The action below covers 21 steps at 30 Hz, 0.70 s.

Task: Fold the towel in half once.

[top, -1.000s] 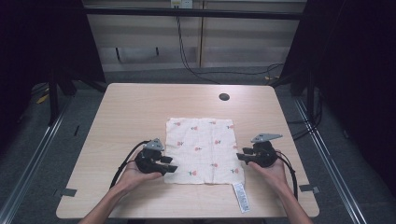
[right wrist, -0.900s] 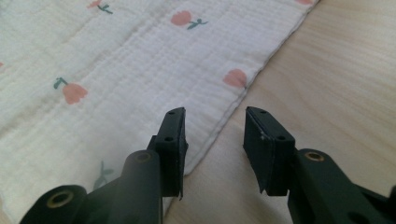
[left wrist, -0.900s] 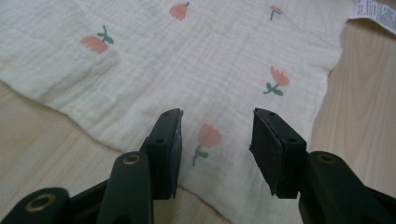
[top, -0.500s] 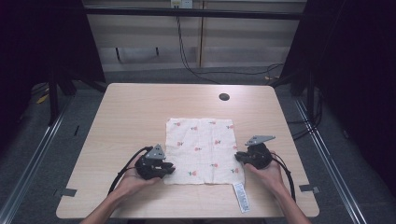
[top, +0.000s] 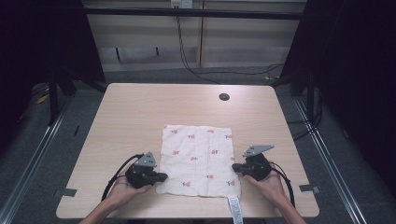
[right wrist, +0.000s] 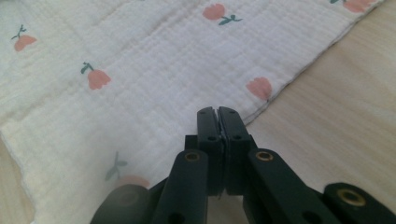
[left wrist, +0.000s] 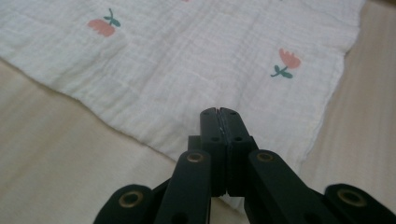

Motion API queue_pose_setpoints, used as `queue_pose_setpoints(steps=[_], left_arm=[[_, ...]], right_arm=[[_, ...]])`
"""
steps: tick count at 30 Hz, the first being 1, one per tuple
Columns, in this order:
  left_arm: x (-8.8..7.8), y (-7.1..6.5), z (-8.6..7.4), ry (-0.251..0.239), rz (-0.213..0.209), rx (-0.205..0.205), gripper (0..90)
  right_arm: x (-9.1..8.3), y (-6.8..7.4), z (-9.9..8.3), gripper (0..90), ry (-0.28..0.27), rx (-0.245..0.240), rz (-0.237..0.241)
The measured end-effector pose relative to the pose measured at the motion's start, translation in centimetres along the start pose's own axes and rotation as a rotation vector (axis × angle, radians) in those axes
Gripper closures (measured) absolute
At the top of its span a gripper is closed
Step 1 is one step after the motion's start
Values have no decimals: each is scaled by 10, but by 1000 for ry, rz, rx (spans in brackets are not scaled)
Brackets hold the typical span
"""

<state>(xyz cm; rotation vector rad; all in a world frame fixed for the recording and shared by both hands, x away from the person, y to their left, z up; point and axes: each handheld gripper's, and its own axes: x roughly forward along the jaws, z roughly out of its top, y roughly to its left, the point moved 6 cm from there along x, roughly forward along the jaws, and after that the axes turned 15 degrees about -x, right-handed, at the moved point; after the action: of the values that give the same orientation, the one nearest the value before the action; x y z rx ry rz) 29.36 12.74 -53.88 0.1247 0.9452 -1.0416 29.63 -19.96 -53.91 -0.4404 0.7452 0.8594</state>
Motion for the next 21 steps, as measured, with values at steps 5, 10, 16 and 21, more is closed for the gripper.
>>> queue_pose_setpoints(steps=[5,10,16,21], left_arm=[[-7,2,4,-15,-33,-18,800],[-18,19,26,-101,-23,-81,716],[3,27,37,-51,3,-85,670],[16,31,43,-22,-2,-99,660]], right_arm=[[-2,1,4,768,-29,14,7],[-5,-16,17,655,-98,45,17],[-2,-39,38,628,-121,27,-21],[7,-64,47,628,-135,60,-56]])
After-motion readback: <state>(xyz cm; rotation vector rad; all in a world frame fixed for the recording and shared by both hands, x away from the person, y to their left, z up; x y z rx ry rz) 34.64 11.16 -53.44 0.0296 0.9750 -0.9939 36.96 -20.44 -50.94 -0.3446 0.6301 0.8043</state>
